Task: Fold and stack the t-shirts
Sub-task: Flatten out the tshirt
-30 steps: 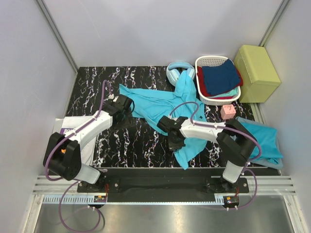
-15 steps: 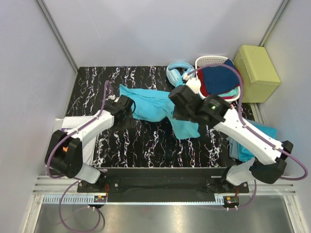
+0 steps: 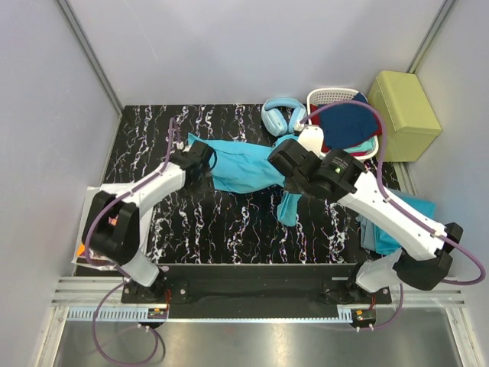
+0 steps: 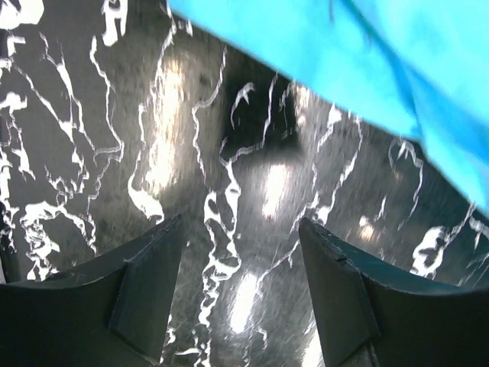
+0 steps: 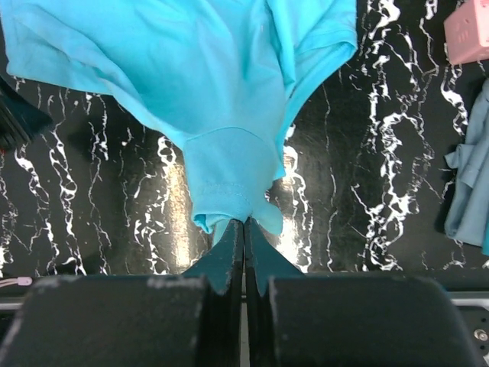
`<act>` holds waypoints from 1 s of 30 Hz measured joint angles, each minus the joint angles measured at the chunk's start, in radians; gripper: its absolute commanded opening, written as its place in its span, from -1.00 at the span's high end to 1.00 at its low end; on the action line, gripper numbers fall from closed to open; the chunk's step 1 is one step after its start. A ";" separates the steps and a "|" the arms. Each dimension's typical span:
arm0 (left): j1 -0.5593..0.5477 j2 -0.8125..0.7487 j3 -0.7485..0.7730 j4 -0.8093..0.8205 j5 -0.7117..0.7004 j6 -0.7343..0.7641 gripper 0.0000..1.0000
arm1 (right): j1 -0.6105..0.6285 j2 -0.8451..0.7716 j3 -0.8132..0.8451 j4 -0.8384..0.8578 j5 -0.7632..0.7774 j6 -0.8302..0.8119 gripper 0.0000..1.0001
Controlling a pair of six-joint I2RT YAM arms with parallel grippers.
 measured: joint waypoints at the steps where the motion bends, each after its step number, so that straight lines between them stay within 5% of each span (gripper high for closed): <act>1: 0.011 0.018 0.017 0.000 0.000 -0.002 -0.32 | 0.000 -0.005 0.000 -0.010 0.003 0.001 1.00; 7: 0.098 0.186 0.178 0.001 -0.012 -0.008 -0.32 | 0.000 -0.059 -0.002 -0.040 0.012 0.019 1.00; 18: 0.095 0.333 0.340 0.042 0.004 -0.008 -0.31 | 0.000 -0.119 -0.038 -0.043 0.022 0.044 1.00; 30: -0.011 0.337 0.257 0.106 0.027 -0.024 -0.30 | 0.000 -0.146 -0.090 -0.045 0.027 0.044 1.00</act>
